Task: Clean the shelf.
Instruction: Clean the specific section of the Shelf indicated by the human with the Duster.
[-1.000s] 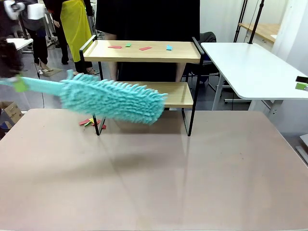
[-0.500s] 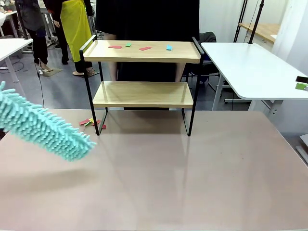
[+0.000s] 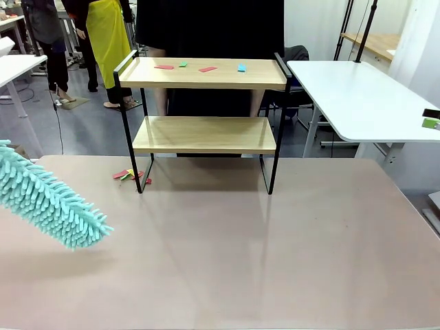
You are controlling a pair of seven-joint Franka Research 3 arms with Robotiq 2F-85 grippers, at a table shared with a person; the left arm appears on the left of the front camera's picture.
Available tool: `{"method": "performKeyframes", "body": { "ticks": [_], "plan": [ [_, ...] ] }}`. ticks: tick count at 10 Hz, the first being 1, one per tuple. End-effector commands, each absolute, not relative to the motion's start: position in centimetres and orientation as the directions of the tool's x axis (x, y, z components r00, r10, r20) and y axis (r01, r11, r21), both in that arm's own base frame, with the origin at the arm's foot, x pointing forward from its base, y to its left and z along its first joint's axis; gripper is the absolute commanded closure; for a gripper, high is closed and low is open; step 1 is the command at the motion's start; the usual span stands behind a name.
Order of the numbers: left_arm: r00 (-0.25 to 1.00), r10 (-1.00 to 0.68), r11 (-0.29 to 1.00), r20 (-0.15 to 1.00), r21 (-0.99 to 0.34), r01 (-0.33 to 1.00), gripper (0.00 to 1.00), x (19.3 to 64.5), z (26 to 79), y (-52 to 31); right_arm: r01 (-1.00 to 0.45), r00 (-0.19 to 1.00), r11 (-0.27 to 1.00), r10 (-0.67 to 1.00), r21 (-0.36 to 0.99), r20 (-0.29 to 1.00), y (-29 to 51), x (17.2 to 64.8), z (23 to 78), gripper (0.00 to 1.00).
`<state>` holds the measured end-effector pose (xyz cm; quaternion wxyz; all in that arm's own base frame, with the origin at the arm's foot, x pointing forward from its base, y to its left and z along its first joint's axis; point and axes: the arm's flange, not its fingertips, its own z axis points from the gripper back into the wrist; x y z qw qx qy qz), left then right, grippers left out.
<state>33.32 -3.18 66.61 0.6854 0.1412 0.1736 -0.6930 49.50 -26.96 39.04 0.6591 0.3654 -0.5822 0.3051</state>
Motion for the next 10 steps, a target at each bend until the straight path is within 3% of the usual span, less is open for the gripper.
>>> {"method": "performKeyframes", "body": {
  "ticks": [1, 10],
  "plan": [
    [-0.01, -0.9, -0.003, -0.436, -0.016, 1.0, 0.87, 33.1, 66.0, -2.93, -0.829, 0.132, 0.546, -0.019, 0.121, 0.991, -26.8, 49.57, 39.31, 0.0],
    [-0.021, -0.901, 0.0, -0.434, -0.047, 0.999, 0.87, 33.32, 66.61, -3.18, -0.829, 0.132, 0.546, -0.019, 0.121, 0.991, -26.8, 49.57, 39.31, 0.0]
  ]
}}
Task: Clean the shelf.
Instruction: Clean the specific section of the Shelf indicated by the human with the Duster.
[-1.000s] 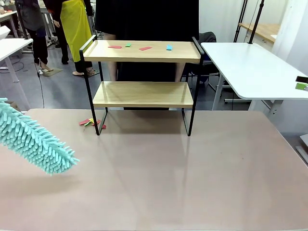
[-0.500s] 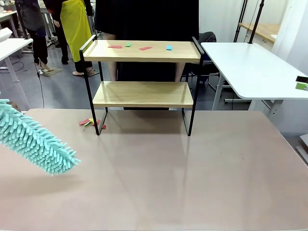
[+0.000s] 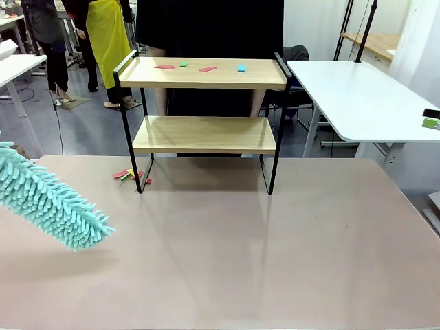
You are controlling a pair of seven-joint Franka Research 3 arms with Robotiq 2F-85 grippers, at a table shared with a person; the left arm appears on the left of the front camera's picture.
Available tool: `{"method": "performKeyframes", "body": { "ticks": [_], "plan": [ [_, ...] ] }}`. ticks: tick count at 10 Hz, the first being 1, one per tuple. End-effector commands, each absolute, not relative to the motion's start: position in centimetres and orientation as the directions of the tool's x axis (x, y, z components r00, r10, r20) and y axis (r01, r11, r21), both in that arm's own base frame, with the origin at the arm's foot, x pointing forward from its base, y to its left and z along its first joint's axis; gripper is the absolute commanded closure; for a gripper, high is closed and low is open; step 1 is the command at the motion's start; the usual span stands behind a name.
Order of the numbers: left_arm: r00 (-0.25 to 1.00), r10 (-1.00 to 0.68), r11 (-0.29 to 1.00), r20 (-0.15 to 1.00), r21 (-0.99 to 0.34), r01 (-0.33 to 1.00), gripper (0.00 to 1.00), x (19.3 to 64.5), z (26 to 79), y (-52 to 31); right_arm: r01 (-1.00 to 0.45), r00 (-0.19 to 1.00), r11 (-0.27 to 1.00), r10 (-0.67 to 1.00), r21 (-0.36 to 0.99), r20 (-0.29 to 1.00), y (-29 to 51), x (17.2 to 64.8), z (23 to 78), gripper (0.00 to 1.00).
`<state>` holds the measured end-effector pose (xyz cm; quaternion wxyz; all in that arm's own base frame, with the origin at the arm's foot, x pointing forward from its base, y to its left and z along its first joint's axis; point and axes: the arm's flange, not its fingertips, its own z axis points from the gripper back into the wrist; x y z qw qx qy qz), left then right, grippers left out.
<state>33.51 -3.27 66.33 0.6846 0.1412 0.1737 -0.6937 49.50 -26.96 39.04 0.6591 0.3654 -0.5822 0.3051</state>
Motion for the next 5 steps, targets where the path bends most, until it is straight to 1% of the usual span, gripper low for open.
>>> {"method": "performKeyframes", "body": {
  "ticks": [1, 5],
  "plan": [
    [-0.021, -0.901, 0.0, -0.434, -0.047, 0.999, 0.87, 33.32, 66.61, -3.18, -0.829, 0.132, 0.546, -0.019, 0.121, 0.991, -26.8, 49.57, 39.31, 0.0],
    [-0.021, -0.901, 0.0, -0.434, -0.047, 0.999, 0.87, 33.32, 66.61, -3.18, -0.829, 0.132, 0.546, -0.019, 0.121, 0.991, -26.8, 49.57, 39.31, 0.0]
  ]
}}
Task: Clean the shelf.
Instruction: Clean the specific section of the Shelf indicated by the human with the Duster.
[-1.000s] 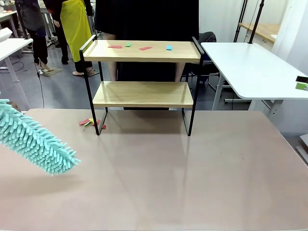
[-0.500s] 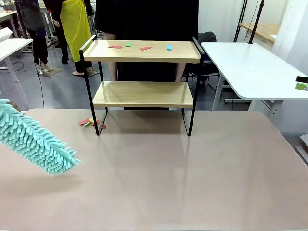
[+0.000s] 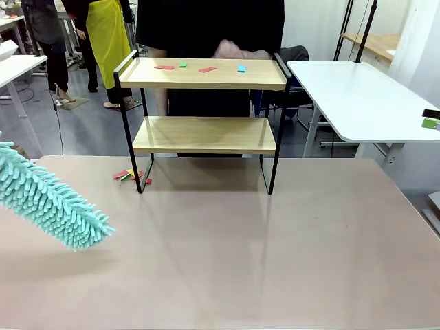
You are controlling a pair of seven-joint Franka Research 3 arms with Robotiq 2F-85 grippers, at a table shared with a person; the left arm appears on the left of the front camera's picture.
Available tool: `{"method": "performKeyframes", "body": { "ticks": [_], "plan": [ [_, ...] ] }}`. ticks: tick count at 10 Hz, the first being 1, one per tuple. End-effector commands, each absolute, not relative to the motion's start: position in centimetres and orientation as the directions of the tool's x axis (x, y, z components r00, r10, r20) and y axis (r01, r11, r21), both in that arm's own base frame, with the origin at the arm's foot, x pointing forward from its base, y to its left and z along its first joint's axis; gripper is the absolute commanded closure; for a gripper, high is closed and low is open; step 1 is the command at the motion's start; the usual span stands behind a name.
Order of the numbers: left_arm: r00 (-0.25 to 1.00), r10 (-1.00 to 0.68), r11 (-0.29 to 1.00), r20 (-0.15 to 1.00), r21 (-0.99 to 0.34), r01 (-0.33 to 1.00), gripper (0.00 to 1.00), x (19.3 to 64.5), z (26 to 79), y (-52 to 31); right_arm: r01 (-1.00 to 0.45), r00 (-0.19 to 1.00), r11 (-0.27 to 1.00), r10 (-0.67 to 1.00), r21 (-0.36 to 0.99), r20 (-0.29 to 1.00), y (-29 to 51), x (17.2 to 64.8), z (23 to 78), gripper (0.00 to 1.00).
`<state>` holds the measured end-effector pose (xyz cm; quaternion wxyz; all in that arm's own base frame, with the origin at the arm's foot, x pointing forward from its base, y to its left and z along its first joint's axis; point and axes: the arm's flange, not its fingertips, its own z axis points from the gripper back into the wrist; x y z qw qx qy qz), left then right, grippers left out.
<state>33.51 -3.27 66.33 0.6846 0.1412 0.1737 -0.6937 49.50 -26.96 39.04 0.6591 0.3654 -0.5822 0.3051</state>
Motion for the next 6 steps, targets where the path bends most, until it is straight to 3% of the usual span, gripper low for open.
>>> {"method": "performKeyframes", "body": {
  "ticks": [1, 6],
  "plan": [
    [-0.021, -0.901, 0.0, -0.434, -0.047, 0.999, 0.87, 33.32, 66.61, -3.18, -0.829, 0.132, 0.546, -0.019, 0.121, 0.991, -26.8, 49.57, 39.31, 0.0],
    [-0.021, -0.901, 0.0, -0.434, -0.047, 0.999, 0.87, 33.32, 66.61, -3.18, -0.829, 0.132, 0.546, -0.019, 0.121, 0.991, -26.8, 49.57, 39.31, 0.0]
  ]
}}
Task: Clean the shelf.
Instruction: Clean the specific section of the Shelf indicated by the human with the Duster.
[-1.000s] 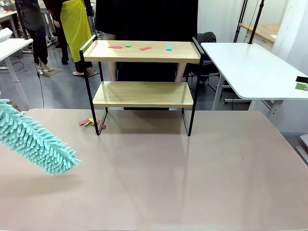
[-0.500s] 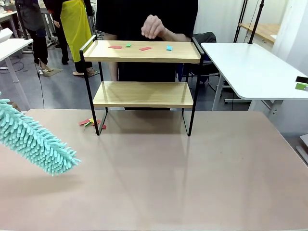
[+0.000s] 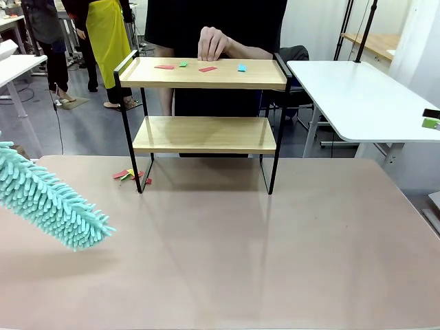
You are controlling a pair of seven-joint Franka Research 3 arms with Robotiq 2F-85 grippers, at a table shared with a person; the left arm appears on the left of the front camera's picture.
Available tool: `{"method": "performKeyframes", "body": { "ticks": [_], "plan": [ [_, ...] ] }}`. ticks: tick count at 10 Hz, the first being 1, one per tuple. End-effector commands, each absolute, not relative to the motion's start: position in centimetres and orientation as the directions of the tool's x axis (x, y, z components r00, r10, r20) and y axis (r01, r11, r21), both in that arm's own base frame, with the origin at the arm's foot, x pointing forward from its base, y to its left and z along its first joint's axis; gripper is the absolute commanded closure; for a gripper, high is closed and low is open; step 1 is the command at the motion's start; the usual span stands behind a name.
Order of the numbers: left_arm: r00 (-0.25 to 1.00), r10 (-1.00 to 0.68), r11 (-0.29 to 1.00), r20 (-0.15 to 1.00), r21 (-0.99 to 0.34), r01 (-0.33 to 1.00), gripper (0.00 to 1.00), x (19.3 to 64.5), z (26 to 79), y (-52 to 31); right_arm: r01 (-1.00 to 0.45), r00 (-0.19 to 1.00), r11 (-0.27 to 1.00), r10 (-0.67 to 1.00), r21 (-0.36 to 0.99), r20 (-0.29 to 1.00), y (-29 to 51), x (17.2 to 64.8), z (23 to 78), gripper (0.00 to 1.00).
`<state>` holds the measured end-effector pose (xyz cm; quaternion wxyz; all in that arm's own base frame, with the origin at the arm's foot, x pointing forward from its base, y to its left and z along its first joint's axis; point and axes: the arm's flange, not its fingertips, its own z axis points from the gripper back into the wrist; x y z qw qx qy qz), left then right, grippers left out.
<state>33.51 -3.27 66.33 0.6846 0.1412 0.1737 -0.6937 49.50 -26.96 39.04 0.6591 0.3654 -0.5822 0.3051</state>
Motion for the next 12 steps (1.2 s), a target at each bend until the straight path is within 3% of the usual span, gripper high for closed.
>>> {"method": "performKeyframes", "body": {
  "ticks": [1, 9, 12],
  "plan": [
    [-0.021, -0.901, 0.0, -0.434, -0.047, 0.999, 0.87, 33.3, 66.6, -3.2, -0.829, 0.132, 0.546, -0.019, 0.121, 0.991, -26.8, 49.6, 39.3, 0.0],
    [-0.023, -0.901, -0.002, -0.434, -0.048, 0.999, 0.87, 33.5, 66.3, -3.3, -0.829, 0.132, 0.546, -0.019, 0.121, 0.991, -26.8, 49.6, 39.3, 0.0],
    [-0.025, -1.0, -0.025, -0.014, -0.009, 1.0, 0.87, 32.1, 69.3, -4.4, -0.829, 0.132, 0.546, -0.019, 0.121, 0.991, -26.8, 49.6, 39.3, 0.0]
  ]
}}
